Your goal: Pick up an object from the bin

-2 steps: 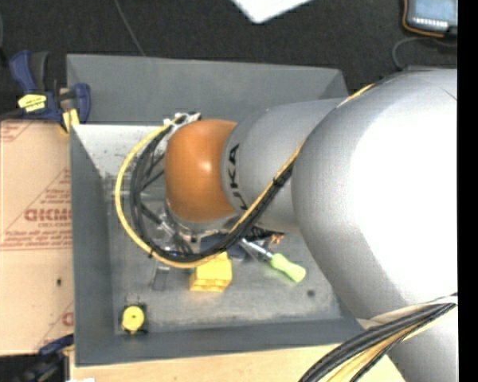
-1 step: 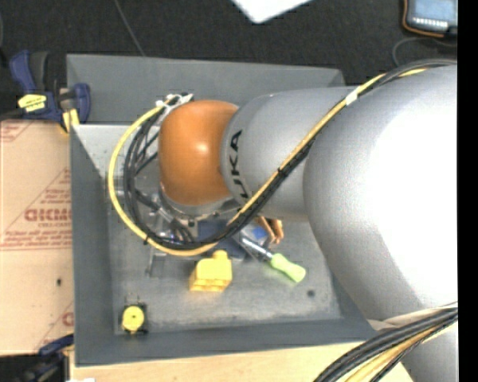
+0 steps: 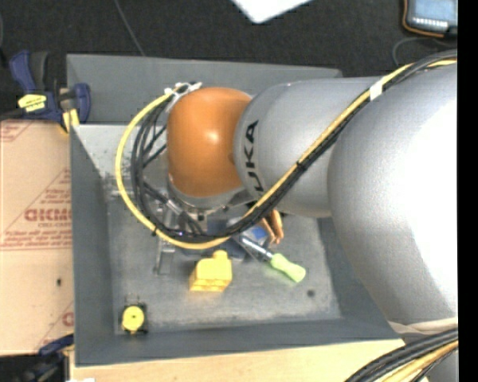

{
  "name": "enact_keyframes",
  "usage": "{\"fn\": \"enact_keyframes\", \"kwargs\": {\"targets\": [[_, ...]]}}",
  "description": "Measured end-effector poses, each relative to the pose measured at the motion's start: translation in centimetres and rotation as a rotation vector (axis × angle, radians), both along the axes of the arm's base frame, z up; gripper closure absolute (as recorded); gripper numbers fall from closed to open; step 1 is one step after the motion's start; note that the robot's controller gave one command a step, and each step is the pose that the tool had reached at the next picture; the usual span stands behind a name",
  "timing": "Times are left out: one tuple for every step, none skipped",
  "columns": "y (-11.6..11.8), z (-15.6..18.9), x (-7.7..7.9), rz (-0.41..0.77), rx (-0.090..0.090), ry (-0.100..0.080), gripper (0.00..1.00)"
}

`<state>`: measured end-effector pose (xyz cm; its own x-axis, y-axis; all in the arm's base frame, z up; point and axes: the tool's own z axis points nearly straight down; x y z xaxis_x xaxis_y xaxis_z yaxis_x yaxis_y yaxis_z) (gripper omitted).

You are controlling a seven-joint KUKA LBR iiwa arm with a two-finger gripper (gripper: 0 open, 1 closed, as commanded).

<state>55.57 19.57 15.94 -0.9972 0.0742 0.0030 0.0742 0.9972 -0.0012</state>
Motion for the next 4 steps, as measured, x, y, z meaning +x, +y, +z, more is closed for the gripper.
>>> {"fn": "enact_keyframes", "kwargs": {"targets": [[-2.8,2.5,4.2,0.167,0.004,-0.019,0.00],[-6.2,2.7,8.3,0.364,0.000,-0.028,0.00],[-9.2,-2.9,5.3,0.325,0.005,-0.026,0.00],[-7.9,-8.7,6.5,0.295,0.002,-0.033,1.00]]}}
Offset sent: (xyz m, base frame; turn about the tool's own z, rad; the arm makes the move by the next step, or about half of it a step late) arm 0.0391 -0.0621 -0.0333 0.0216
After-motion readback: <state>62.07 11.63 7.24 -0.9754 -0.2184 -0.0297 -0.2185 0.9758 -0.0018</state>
